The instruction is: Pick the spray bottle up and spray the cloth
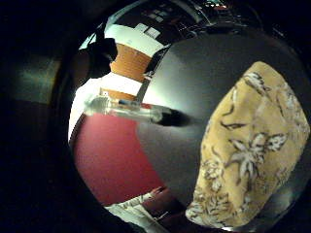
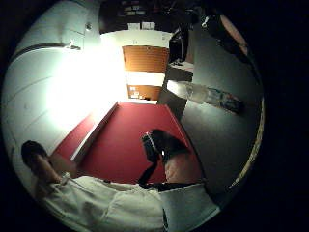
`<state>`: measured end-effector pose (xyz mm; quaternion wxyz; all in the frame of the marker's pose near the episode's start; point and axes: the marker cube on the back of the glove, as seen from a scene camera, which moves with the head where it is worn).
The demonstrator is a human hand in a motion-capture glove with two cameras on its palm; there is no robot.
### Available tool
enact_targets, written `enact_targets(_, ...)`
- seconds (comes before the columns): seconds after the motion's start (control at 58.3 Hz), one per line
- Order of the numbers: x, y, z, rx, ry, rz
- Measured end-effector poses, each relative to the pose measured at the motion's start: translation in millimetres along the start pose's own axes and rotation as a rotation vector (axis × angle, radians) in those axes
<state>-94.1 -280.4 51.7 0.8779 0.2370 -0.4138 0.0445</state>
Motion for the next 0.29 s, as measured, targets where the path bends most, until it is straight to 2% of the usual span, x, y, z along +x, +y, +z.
enact_targets(0.051,-2.8,22.7,-5.8,-0.145,0.012,-0.008)
enact_targets(0.12,-11.1,0.4,-7.2,0.056,-0.016,-0.017)
enact_targets(0.137,-12.1,3.2,-7.4,0.046,-0.017,-0.018)
enact_targets(0.206,-6.4,57.9,-26.8,-0.322,0.04,-0.02)
enact_targets(0.24,-6.6,65.6,-29.7,-0.357,0.048,-0.016)
enact_targets(0.292,-9.6,60.8,-18.7,-0.294,0.036,-0.009)
